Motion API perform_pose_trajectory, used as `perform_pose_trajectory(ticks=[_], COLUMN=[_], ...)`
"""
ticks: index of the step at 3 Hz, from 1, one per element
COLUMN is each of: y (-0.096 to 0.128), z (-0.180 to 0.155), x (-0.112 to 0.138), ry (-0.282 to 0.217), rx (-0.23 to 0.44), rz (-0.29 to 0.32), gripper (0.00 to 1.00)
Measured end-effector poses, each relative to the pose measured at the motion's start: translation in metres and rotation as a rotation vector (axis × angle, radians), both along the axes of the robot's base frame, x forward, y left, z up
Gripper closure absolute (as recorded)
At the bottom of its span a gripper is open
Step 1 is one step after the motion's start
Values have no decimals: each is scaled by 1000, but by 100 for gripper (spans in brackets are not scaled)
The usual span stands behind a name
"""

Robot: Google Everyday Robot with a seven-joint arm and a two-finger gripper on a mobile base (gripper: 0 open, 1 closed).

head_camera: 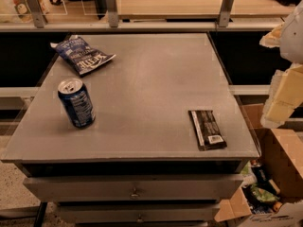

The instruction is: Pick pepsi can

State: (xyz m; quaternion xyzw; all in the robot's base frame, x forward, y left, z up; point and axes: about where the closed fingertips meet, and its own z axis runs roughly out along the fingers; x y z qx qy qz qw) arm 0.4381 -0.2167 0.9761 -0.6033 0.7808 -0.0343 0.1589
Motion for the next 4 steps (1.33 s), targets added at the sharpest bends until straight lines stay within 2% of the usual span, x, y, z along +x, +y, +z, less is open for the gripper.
perform_pose_trajectory(ticks=[1, 2, 4], y=[0, 19, 137], z=[0, 5, 20], x=[0, 6, 63], ry=[0, -13, -70], rx=[0, 54, 231], rz=[0, 23, 129], gripper=[0, 0, 0])
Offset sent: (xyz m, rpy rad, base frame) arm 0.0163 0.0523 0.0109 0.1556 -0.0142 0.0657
